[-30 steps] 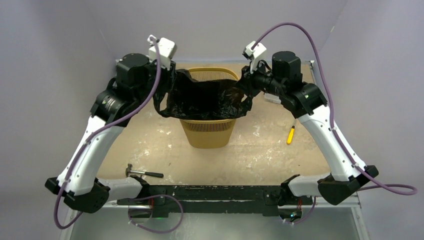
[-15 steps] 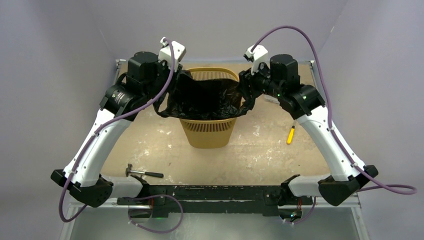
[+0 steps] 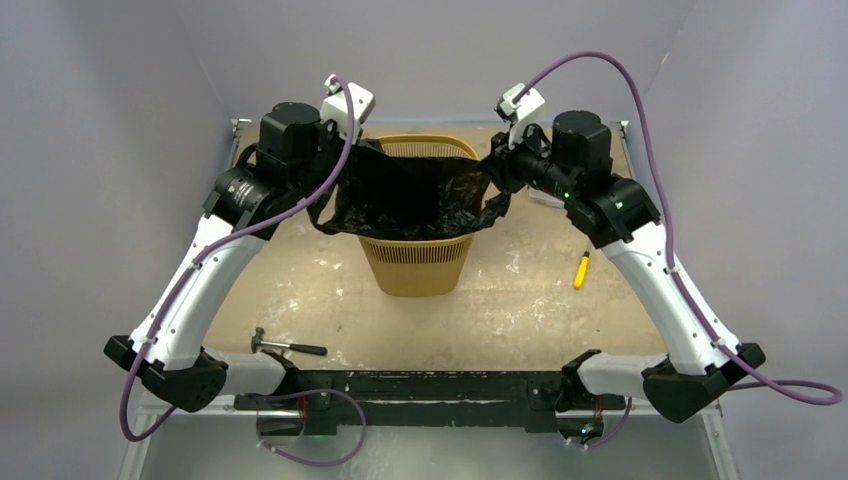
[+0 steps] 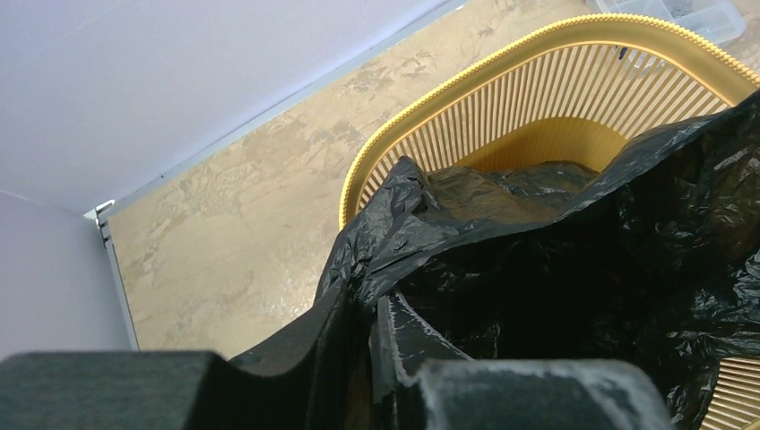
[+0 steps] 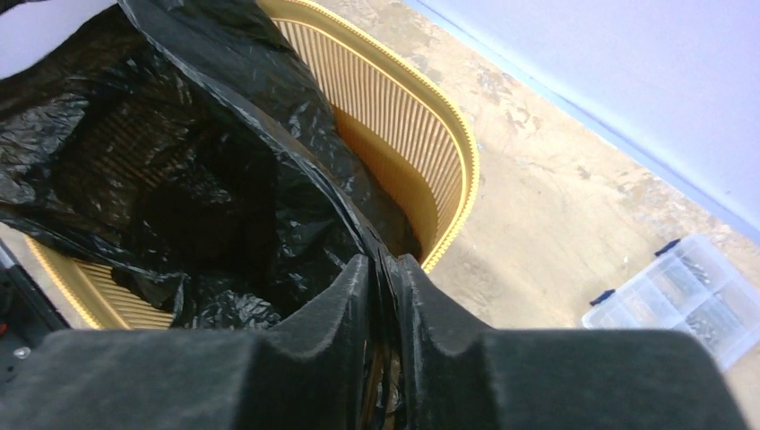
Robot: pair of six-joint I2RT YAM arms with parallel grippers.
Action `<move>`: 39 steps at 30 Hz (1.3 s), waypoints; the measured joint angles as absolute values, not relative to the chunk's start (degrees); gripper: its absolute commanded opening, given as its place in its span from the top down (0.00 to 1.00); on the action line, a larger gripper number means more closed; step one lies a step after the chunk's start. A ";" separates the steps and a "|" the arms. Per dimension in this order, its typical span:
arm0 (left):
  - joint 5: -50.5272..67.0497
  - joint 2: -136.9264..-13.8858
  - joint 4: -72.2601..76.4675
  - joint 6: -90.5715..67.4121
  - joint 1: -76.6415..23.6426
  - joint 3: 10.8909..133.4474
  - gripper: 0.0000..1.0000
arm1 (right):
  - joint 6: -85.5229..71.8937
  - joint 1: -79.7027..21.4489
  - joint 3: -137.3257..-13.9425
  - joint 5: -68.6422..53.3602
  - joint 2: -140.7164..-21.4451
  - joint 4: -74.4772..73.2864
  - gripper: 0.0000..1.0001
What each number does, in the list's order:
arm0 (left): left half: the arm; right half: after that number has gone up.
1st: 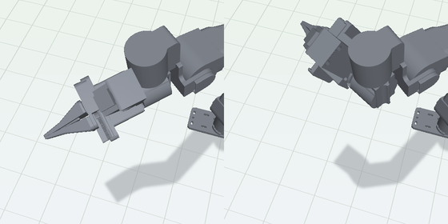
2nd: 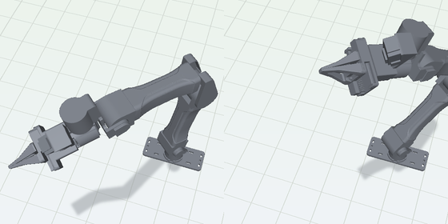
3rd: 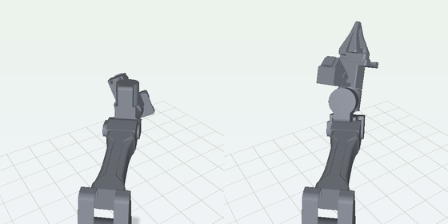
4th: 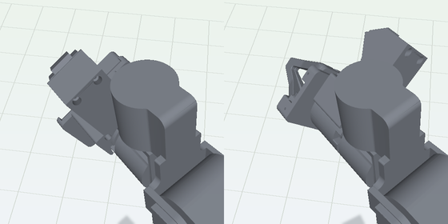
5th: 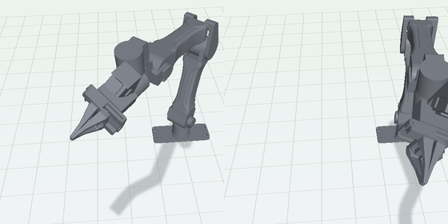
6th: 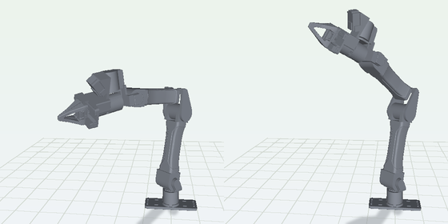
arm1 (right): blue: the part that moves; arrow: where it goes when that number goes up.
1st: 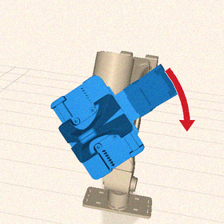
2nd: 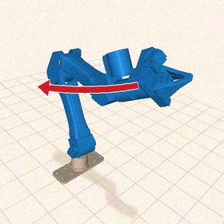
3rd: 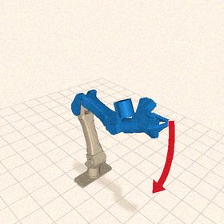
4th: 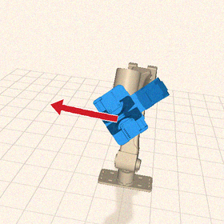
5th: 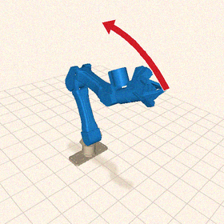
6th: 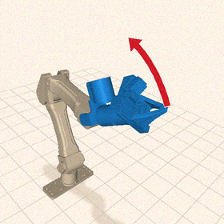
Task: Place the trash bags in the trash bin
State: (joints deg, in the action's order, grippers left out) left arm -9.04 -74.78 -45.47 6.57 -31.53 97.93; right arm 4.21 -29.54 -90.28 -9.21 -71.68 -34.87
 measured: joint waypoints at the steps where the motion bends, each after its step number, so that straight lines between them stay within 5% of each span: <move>1: -9.06 -74.78 -45.47 6.68 -31.53 97.93 0.90 | 4.23 -29.54 -90.28 -9.61 -71.70 -34.70 0.90; 5: -9.06 -74.81 -45.45 6.70 -31.53 97.93 1.00 | 4.08 -29.54 -90.26 -9.82 -72.47 -34.65 1.00; 39: 4.05 -95.20 -63.92 3.51 -23.90 122.45 1.00 | 0.82 -28.80 -99.46 9.76 -87.68 -27.57 1.00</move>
